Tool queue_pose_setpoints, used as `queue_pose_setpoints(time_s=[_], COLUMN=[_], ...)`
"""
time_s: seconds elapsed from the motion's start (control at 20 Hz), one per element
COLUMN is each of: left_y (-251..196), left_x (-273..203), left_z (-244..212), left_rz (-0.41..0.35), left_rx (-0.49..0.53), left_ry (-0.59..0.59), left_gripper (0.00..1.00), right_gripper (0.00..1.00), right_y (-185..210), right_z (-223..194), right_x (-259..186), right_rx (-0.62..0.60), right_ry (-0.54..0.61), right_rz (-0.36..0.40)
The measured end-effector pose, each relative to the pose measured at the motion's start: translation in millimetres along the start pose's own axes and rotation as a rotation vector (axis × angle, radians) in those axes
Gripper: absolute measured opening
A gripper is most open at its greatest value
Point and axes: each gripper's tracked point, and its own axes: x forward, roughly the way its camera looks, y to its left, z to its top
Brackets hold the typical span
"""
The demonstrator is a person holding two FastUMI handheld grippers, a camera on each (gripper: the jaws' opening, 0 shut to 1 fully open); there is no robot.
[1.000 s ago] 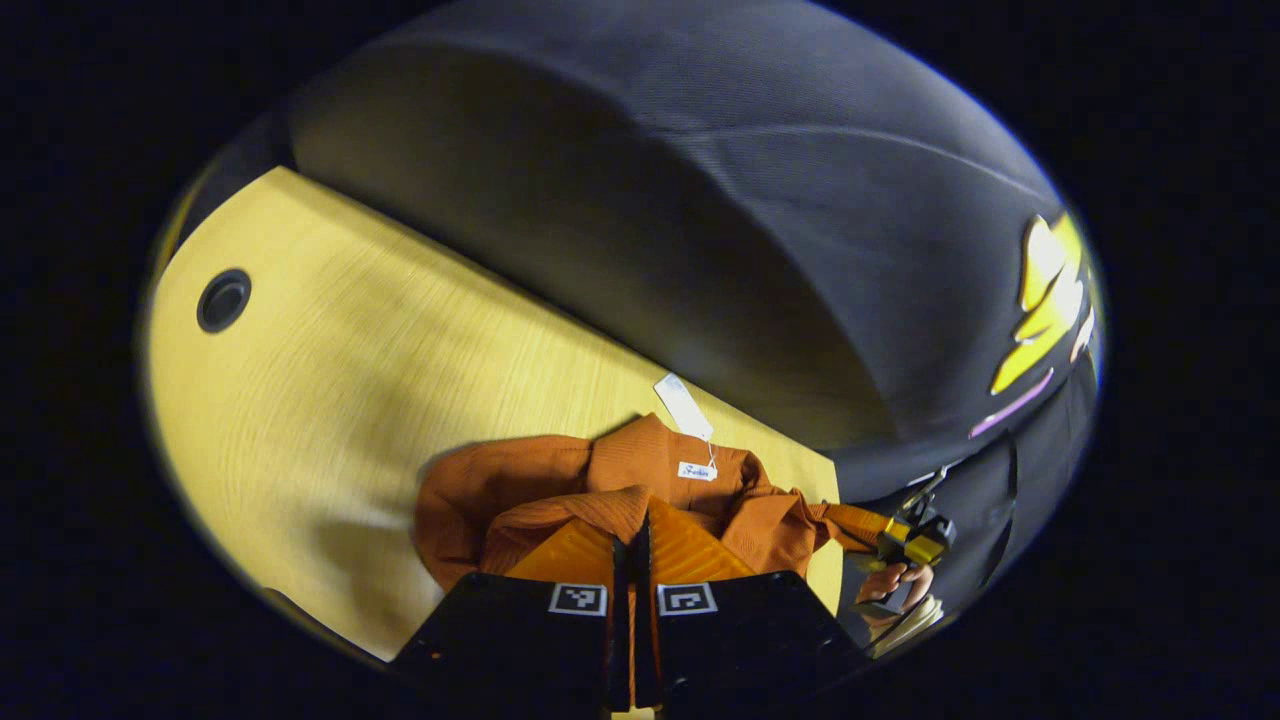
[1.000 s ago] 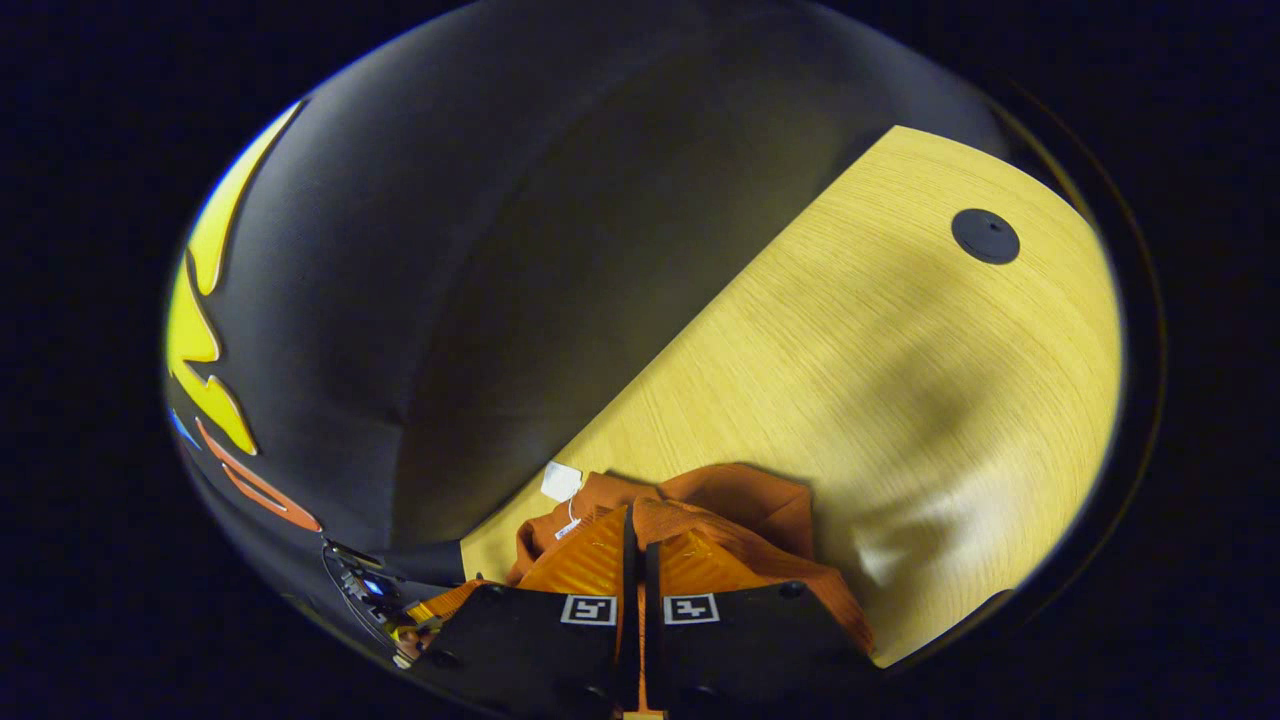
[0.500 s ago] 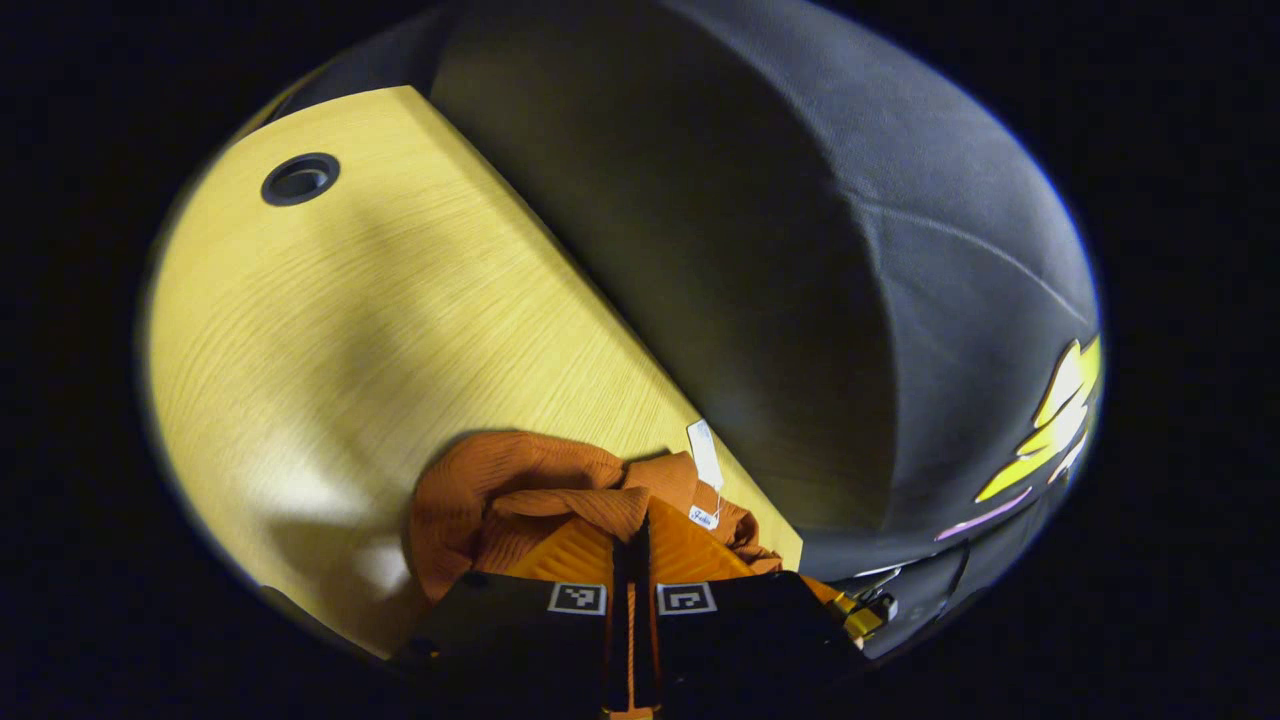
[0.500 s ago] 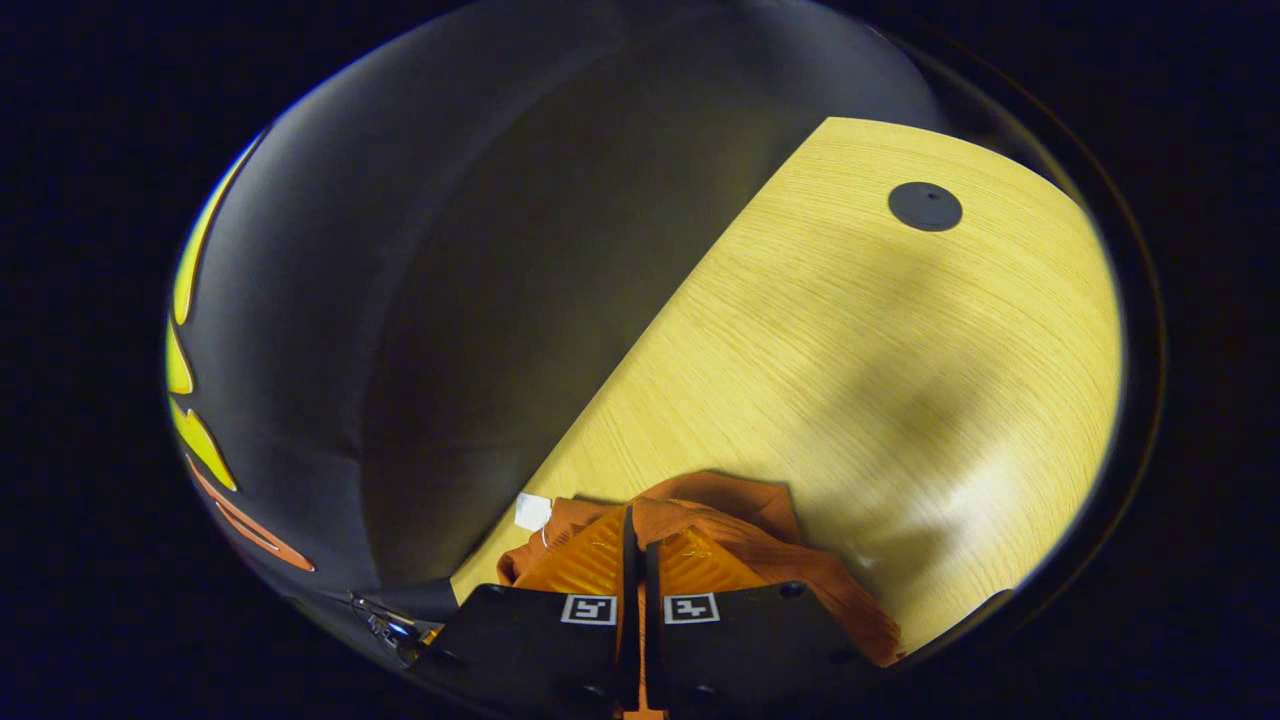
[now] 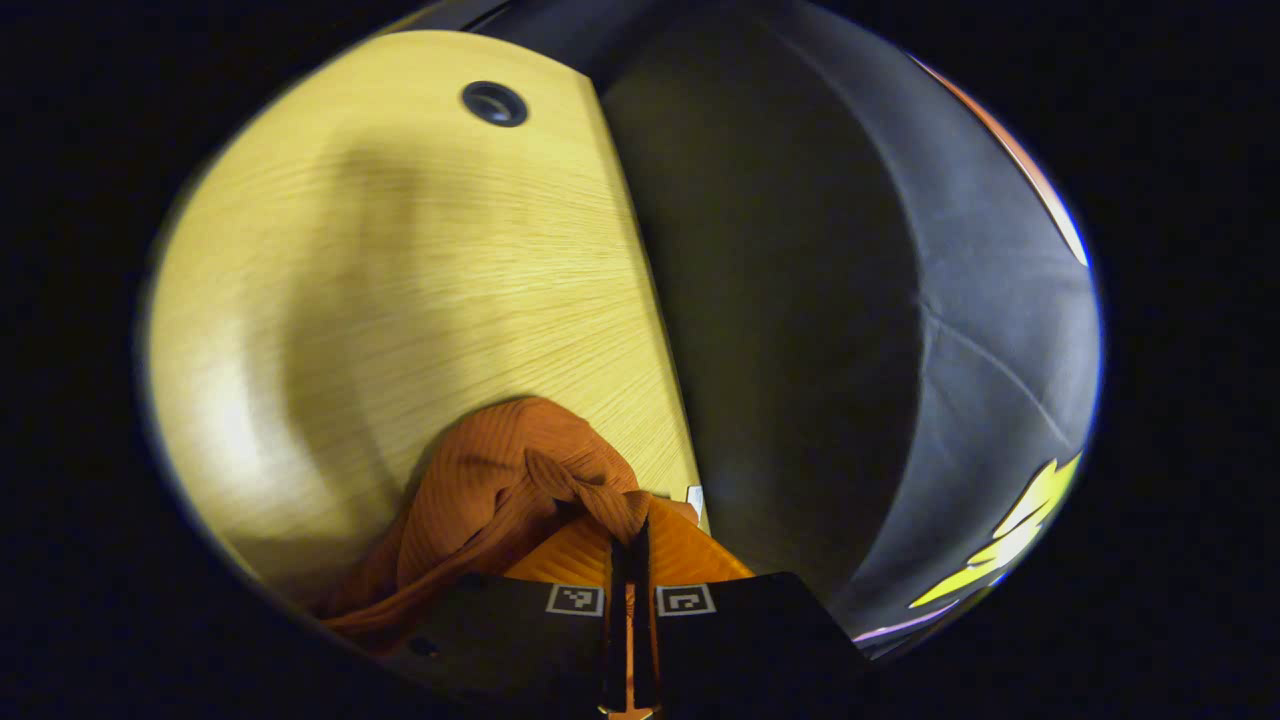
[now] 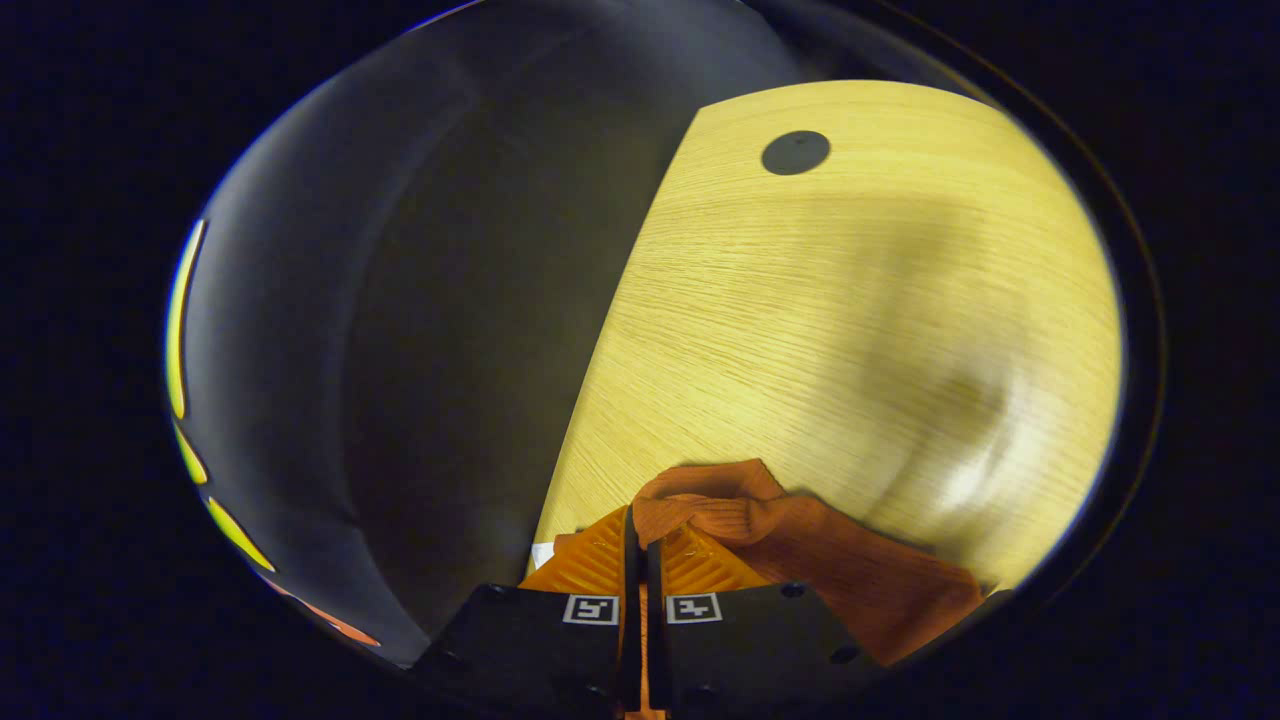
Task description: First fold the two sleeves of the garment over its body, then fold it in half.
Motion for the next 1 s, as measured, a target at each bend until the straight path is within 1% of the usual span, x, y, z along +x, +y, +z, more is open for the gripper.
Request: queue_pose_setpoints(time_s=[0.1, 0.25, 0.45, 0.55, 0.6, 0.65, 0.7, 0.75, 0.8, 0.85, 0.9, 0.95, 1.0], left_y=[1, 2, 0, -3, -4, -6, -7, -7, -8, -9, -9, -9, -9], left_x=[2, 3, 0, -2, -2, -1, -2, -3, -3, -2, 0, 0, -1], left_z=[-2, 2, 6, 8, 9, 9, 10, 11, 12, 14, 15, 17, 17], left_rz=[-0.01, -0.02, -0.038, -0.054, -0.058, -0.064, -0.065, -0.071, -0.073, -0.074, -0.074, -0.076, -0.076], left_rx=[-0.041, -0.061, -0.093, -0.111, -0.114, -0.117, -0.118, -0.122, -0.129, -0.136, -0.141, -0.15, -0.156], left_ry=[-0.042, -0.079, -0.095, -0.102, -0.107, -0.107, -0.11, -0.11, -0.11, -0.113, -0.119, -0.122, -0.125], left_gripper=[0.05, 0.06, 0.06, 0.08, 0.11, 0.11, 0.15, 0.16, 0.23, 0.28, 0.36, 0.37, 0.42], right_gripper=[0.03, 0.05, 0.04, 0.06, 0.1, 0.1, 0.02, 0.1, 0.09, 0.09, 0.09, 0.21, 0.32], right_y=[-3, -6, -4, -5, -5, -1, -1, -2, -2, 0, 5, 10, 13], right_z=[3, -1, 1, 1, 0, 0, -1, -2, 0, 0, 0, -2, -2], right_x=[-4, -2, -3, -2, -2, -3, 0, -1, -2, -3, -7, -4, -6], right_rx=[0.071, 0.139, 0.163, 0.156, 0.157, 0.168, 0.177, 0.177, 0.179, 0.186, 0.204, 0.223, 0.249], right_ry=[-0.025, -0.044, -0.042, -0.041, -0.041, -0.041, -0.038, -0.034, -0.034, -0.032, -0.028, -0.016, -0.007], right_rz=[0.004, 0.011, 0.028, 0.031, 0.033, 0.049, 0.057, 0.057, 0.058, 0.068, 0.099, 0.114, 0.135])
